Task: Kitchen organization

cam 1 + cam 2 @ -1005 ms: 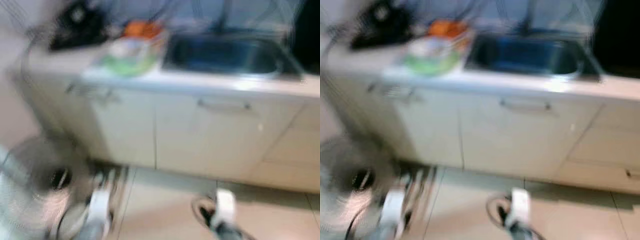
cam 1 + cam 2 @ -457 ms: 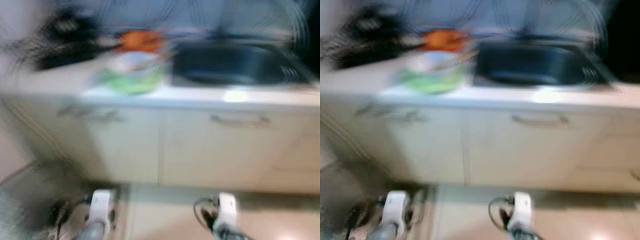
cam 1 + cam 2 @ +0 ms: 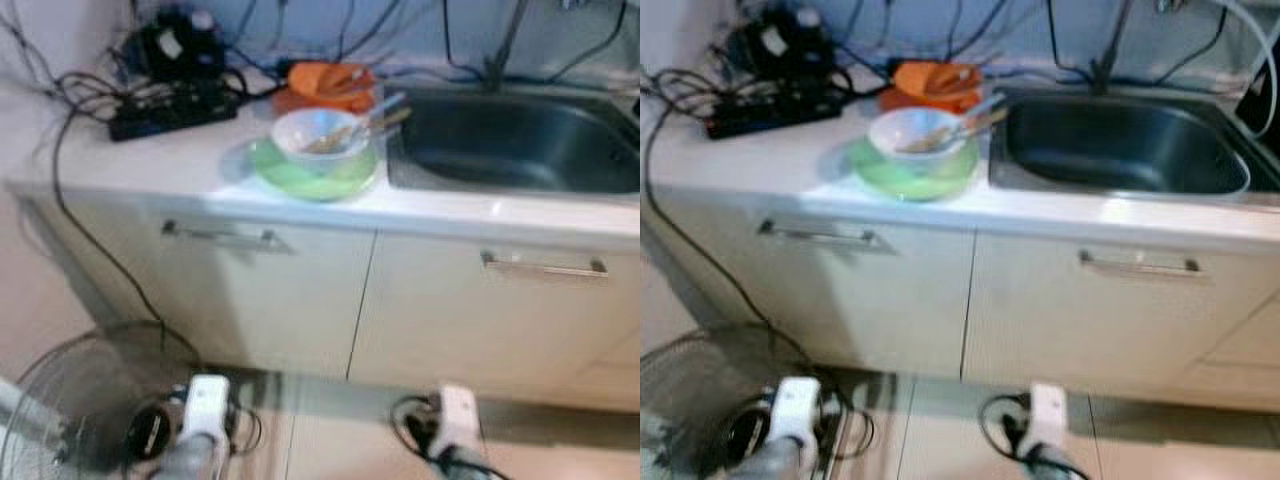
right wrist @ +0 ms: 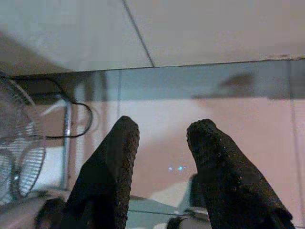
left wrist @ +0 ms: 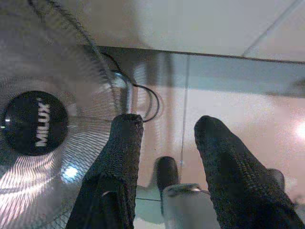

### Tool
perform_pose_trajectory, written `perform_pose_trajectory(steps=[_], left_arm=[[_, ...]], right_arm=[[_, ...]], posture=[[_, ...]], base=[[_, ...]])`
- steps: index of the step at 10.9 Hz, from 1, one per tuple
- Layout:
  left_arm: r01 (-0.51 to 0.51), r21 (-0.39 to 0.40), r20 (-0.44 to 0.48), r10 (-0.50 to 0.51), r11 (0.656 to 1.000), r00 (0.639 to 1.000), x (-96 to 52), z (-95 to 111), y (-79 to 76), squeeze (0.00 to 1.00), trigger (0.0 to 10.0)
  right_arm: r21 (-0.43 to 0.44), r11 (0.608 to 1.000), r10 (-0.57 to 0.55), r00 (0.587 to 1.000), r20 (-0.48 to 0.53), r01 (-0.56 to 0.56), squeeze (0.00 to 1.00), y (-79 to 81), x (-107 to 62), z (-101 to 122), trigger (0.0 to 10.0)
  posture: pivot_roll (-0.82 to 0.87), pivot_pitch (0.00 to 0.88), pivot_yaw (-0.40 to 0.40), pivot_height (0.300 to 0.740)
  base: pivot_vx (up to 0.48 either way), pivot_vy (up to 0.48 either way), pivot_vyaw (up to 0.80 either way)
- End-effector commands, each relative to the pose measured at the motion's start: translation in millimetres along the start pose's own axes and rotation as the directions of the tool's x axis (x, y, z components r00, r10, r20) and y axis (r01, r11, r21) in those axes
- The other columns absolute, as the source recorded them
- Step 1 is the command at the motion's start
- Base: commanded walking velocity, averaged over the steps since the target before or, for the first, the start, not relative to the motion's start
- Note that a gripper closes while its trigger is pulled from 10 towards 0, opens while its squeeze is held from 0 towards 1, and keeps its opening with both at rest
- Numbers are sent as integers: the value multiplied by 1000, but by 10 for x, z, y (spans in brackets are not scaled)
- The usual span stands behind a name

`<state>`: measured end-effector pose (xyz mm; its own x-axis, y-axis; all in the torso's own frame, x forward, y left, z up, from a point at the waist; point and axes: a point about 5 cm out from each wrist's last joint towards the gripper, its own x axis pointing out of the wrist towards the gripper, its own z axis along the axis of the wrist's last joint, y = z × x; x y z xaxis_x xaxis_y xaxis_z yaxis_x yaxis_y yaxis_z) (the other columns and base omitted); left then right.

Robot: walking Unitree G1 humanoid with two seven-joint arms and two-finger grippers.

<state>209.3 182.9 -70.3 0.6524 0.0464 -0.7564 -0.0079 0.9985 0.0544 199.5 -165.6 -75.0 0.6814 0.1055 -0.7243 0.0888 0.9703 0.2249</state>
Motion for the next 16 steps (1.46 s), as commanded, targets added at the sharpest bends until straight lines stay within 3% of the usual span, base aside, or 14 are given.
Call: perform_pose_trajectory(steps=[1,10,16], left_arm=[[-9,17,-13,9,1000,1000,-8,-40,15,0,10000],[-17,12,-19,17,1000,1000,-11,-54,31,0,10000],[-31,-18,16,31,999,999,0,22,45,0,10000]], right_arm=[[5,1000,-5,1000,-10,5,0,-9,-9,-35,10000],[-21,1000,-4,1000,-7,4,0,-17,-9,-22,10000],[-22,1000,-1,1000,-6,0,0,-15,-7,-15,10000]], posture=[[115,21,-1,740],[116,21,-4,740],[117,18,-6,740]], base=[[0,-322,0],[0,-366,53],[0,0,0]])
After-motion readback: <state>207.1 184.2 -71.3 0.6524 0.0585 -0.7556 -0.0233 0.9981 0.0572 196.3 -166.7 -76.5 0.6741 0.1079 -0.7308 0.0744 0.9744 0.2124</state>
